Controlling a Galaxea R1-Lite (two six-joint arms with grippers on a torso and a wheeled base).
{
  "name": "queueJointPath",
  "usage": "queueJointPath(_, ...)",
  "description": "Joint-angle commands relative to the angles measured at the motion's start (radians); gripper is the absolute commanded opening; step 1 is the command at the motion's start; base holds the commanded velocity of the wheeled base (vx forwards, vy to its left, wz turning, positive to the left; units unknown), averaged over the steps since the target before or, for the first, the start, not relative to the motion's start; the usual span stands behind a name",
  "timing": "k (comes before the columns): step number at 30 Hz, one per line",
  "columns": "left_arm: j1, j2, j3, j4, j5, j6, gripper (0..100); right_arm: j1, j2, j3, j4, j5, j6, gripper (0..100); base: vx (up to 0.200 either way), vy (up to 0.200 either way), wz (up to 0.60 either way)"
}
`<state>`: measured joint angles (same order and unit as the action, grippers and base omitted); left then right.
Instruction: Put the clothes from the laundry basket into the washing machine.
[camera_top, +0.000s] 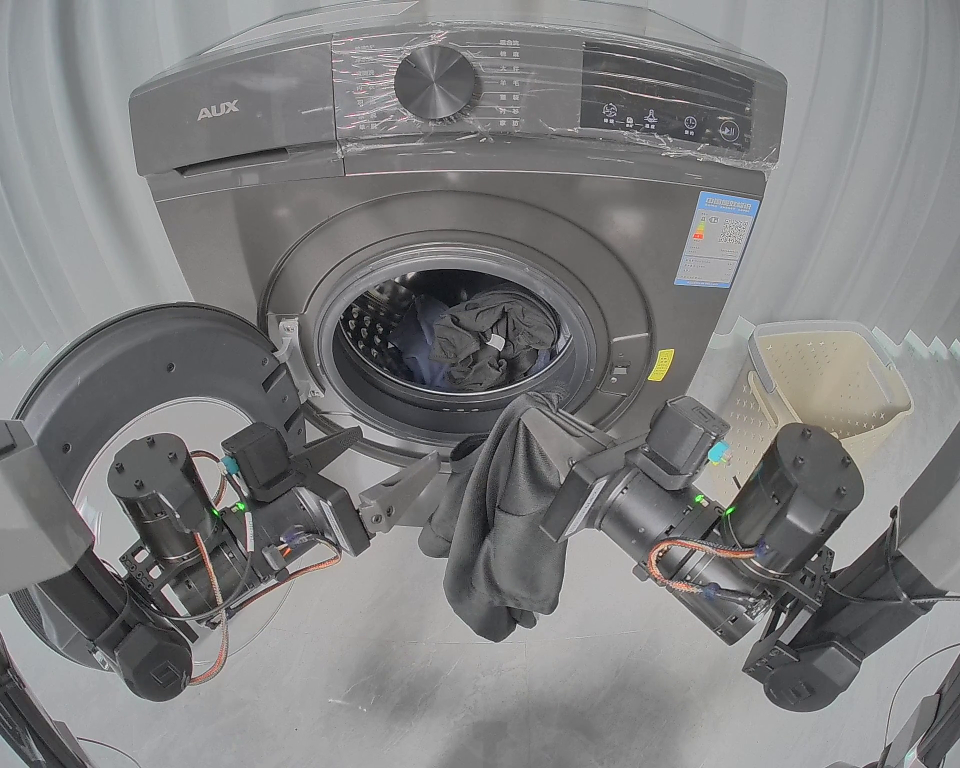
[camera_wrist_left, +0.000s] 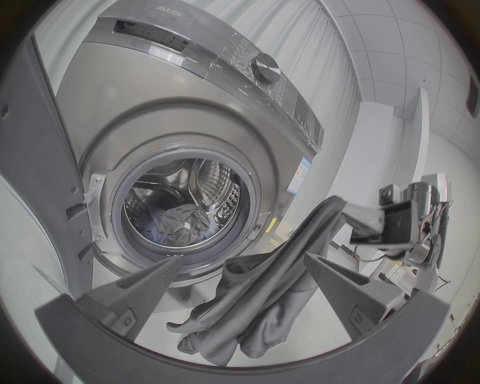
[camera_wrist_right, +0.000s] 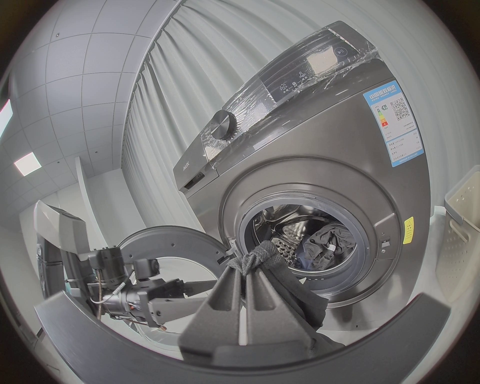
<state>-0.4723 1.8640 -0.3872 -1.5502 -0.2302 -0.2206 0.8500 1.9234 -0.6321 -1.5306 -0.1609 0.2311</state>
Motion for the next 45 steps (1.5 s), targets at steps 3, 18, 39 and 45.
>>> queueJointPath(3, 0.009, 0.08, -0.001, -0.002, 0.002, 0.024, 100, 0.006, -0.04, 0.02, 0.004, 0.003, -0.004, 0, 0.0, 0.0, 0.0)
queueJointPath(18, 0.021, 0.267, -0.042, -0.002, 0.009, 0.122, 100, 0.009, -0.053, 0.019, 0.007, 0.014, -0.01, 0, 0.0, 0.0, 0.0)
queueJointPath(39, 0.029, 0.422, -0.194, -0.002, -0.001, 0.13, 100, 0.026, -0.05, 0.011, 0.007, 0.015, -0.013, 0, 0.0, 0.0, 0.0)
queueJointPath(45, 0.021, 0.432, -0.194, -0.004, -0.044, 0.13, 100, 0.026, -0.047, 0.009, 0.007, 0.015, -0.013, 0, 0.0, 0.0, 0.0)
